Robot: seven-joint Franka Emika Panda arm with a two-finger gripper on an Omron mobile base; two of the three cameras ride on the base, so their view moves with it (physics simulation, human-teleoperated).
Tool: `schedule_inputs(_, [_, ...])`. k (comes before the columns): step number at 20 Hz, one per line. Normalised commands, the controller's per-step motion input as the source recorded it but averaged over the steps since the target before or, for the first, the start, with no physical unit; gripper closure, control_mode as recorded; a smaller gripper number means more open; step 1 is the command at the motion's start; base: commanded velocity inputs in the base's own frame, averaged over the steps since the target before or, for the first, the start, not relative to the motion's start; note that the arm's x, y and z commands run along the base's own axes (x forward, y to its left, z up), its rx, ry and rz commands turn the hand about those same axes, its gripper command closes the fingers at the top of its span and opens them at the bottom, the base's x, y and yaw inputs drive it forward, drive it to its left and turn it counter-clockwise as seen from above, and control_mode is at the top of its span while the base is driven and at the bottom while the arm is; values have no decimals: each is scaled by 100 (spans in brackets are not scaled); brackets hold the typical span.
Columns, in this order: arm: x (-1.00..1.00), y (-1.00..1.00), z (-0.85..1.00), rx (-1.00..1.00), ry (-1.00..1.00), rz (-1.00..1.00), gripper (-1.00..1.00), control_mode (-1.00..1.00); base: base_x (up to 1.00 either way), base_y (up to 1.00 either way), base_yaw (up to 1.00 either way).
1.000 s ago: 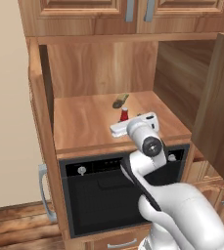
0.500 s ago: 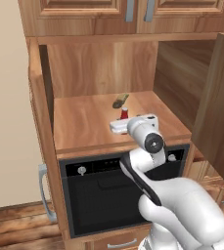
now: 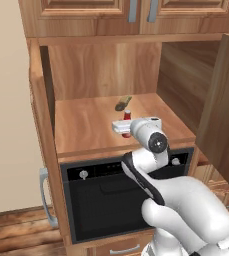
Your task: The dining table condiment station is running low on ketchup. Refill the condiment station by opening the cabinet and taking the ketchup from the cabinet and placing it on the dining table.
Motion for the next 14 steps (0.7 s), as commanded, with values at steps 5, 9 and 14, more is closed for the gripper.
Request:
schedule_inputs(5, [30, 0, 0, 0, 5, 0, -100, -100, 0, 0, 0])
schedule_inputs(9, [32, 0, 0, 0, 2, 0, -100, -100, 0, 0, 0])
schedule_inputs(14, [19, 0, 0, 0, 0, 0, -100, -100, 0, 0, 0])
